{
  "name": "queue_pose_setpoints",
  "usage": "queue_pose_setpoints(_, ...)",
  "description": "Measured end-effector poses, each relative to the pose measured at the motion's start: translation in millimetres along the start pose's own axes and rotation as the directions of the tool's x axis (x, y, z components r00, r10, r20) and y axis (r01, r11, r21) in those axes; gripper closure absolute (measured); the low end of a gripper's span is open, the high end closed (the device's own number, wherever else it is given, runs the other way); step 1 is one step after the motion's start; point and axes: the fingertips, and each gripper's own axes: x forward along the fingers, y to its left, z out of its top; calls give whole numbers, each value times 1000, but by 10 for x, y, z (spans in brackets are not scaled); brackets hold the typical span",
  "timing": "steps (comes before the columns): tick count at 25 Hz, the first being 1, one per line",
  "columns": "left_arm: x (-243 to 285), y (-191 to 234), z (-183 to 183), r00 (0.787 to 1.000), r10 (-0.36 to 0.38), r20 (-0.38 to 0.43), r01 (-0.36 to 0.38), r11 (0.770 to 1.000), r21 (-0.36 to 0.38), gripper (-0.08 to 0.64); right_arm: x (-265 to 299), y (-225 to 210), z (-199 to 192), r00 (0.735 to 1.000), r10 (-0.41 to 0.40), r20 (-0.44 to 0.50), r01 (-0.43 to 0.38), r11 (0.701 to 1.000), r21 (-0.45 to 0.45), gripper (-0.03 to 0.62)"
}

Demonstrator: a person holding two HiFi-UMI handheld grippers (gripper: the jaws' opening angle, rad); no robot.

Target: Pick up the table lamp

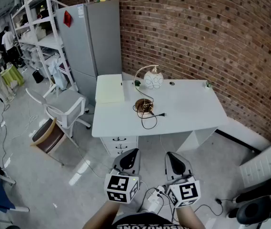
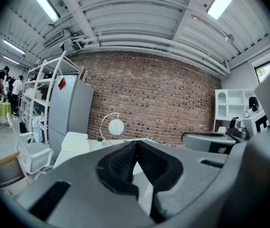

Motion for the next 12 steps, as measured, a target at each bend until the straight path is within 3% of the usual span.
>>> queue_pose_setpoints(12, 355, 549, 199, 998, -61, 16, 61, 998, 9, 555, 669, 121, 99, 999, -6, 49, 7, 1000, -6, 595)
